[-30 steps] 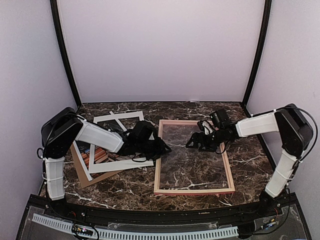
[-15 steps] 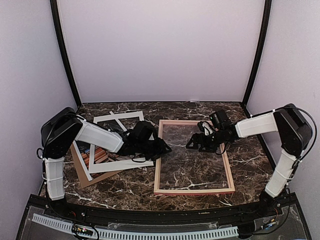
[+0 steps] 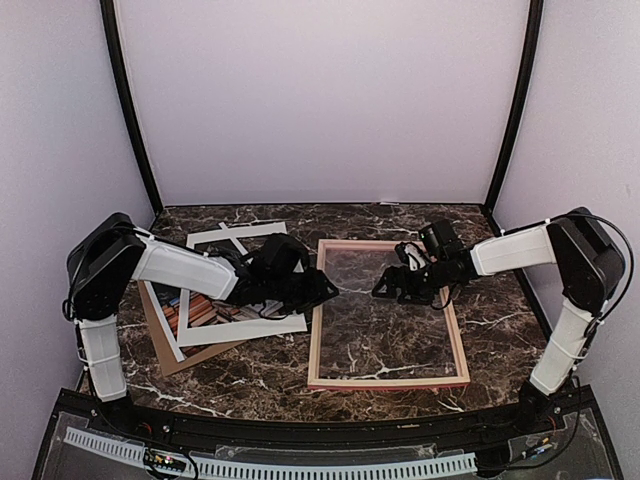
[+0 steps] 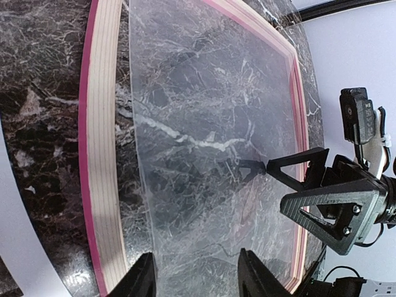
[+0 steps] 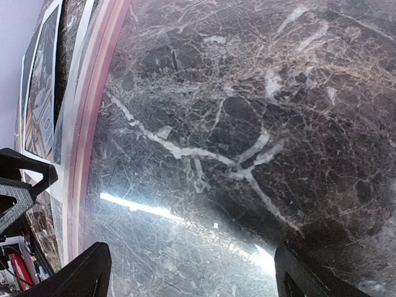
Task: Put the photo into the frame
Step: Place the glass panel in the frame body.
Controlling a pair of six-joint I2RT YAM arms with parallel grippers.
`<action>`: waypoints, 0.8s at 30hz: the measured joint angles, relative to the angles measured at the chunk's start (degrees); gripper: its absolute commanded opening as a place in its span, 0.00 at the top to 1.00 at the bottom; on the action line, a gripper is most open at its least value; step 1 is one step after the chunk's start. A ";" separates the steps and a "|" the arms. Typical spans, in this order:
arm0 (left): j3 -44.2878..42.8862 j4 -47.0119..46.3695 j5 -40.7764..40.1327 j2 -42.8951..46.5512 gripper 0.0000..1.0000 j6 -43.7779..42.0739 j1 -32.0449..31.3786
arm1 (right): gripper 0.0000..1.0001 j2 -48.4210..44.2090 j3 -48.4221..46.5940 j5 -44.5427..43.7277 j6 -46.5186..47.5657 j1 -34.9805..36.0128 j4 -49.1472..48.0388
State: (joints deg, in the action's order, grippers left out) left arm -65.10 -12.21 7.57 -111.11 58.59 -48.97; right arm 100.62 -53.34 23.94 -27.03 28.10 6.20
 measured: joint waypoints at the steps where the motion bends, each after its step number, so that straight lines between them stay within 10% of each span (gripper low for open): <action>1: 0.07 0.42 -0.44 0.42 0.54 -0.35 0.00 | 0.07 0.00 0.00 0.00 0.00 0.00 0.00; 24: 0.35 12.50 -14.12 7.56 0.49 -13.11 0.02 | 0.02 -3.67 -1.36 -6.23 2.10 -0.44 7.65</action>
State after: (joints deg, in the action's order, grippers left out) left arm -64.75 0.30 -6.55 -103.55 45.47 -48.95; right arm 96.95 -54.70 17.72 -24.93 27.66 13.85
